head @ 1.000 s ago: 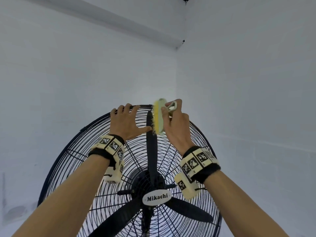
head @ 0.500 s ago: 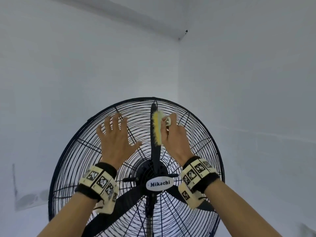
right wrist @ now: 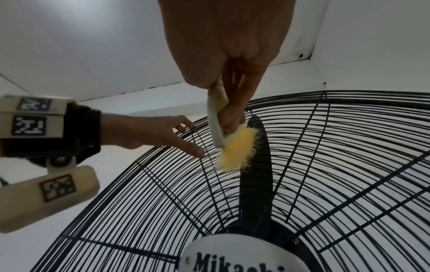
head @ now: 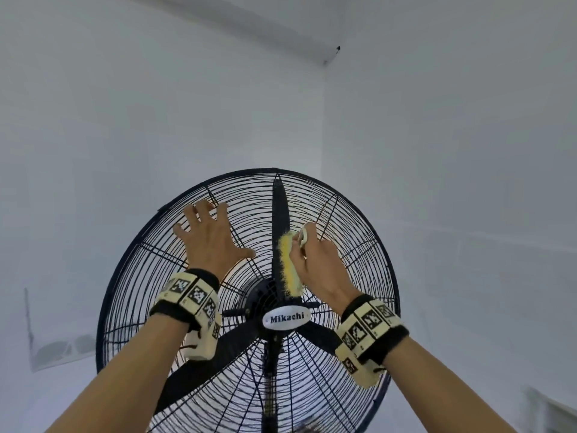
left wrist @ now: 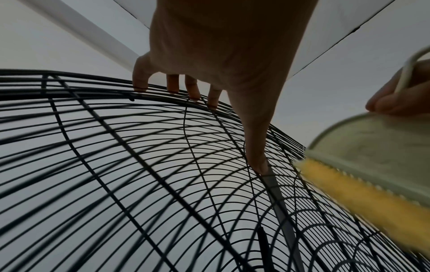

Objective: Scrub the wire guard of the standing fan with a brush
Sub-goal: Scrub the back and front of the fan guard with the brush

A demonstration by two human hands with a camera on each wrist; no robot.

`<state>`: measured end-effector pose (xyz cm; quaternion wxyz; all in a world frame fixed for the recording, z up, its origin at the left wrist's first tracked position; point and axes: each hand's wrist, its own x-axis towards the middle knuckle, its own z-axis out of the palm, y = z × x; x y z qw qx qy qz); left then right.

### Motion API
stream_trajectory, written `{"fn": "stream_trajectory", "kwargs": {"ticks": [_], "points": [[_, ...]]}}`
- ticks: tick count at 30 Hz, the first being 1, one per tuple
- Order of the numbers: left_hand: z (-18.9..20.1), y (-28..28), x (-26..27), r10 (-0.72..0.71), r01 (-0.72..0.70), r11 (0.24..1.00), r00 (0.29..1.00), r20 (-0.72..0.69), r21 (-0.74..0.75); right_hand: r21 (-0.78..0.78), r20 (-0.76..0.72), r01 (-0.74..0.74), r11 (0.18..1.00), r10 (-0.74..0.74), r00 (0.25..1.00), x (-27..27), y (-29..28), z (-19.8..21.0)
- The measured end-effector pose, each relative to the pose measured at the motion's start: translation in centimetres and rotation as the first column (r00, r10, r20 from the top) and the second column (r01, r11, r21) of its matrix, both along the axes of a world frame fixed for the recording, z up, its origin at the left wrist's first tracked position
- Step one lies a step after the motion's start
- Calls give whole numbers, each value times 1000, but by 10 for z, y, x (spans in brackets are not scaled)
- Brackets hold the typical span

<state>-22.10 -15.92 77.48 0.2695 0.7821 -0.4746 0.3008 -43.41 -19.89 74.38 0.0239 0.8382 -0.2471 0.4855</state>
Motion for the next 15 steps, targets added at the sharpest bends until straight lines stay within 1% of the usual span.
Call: {"fn": "stream_trajectory", "kwargs": {"ticks": [1,4,5,7,10,11,12,13,15], "points": [[1,1,-1,-3,3,1000,1000,-5,2,2,9,-3,1000,3,1000,-3,2,1],[-1,3,-2,-17,17,1000,1000,-1,-13,37,142,-17,999,11,990,-5,2,8],[-2,4,-2,-21,21,1000,1000,2,-18,45,157,-18,999,10,988,-5,1,7],[-3,6,-2,-15,15,1000,1000,7,-13,41,97,-14,999,10,995,-3,2,0],[-2,7,0,-13,13,1000,1000,10,-7,22,-95,6,1000,-4,995,-3,8,-10],[-2,7,0,-18,19,1000,1000,8,-9,19,-132,-3,1000,5,991,-4,10,-10],[-2,8,0,-21,21,1000,1000,7,-10,21,-128,-17,1000,20,992,-5,12,-7],[-2,8,-1,-19,19,1000,1000,10,-8,30,-82,-30,999,32,996,-5,11,-4],[-3,8,-4,-12,13,1000,999,29,-7,46,80,-35,998,31,996,-6,8,5]]}}
